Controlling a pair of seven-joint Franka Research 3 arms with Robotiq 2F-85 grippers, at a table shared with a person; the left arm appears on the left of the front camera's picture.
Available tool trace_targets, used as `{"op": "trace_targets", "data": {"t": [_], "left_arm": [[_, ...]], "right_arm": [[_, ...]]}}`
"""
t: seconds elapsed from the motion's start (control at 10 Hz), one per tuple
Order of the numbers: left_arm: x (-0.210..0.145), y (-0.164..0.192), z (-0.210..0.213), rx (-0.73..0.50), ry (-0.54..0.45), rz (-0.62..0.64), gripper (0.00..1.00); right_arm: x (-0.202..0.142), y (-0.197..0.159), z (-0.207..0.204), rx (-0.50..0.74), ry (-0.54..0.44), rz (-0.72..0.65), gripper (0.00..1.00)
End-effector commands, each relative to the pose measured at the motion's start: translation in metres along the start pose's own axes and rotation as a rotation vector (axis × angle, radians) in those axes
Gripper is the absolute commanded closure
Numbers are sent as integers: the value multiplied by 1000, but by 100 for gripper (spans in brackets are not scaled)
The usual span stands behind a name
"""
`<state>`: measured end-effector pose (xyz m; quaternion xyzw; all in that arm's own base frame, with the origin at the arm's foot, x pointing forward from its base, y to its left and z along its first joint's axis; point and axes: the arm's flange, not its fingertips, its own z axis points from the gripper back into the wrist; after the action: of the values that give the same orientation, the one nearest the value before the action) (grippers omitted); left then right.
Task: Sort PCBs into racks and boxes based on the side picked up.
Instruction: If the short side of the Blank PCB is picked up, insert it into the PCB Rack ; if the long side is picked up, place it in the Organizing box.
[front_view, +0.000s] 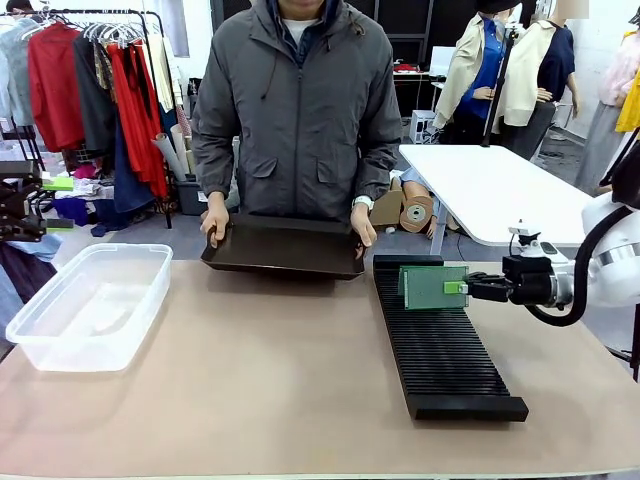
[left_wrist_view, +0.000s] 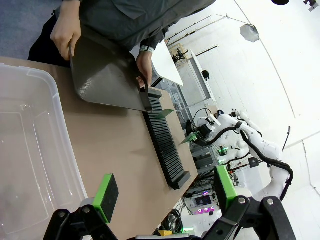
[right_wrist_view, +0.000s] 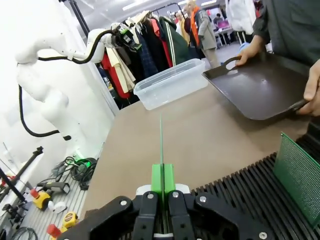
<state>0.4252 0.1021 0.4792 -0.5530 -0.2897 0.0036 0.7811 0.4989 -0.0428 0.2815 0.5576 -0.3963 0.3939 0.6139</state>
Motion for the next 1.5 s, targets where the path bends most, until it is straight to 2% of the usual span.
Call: {"op": "trace_targets", "data": {"t": [0.0, 0.3, 0.8, 1.4], "left_arm": [[1, -2, 1, 1, 7, 3, 0], [1, -2, 1, 1, 7, 3, 0], [1, -2, 1, 1, 7, 3, 0], [1, -2, 1, 1, 7, 3, 0]], "right_arm": [[-4, 5, 1, -9, -58, 84, 100], [-9, 0, 8, -36, -51, 168, 100], [-30, -9, 17, -106, -41, 186, 100], [-62, -18, 20, -130, -39, 155, 100]]}}
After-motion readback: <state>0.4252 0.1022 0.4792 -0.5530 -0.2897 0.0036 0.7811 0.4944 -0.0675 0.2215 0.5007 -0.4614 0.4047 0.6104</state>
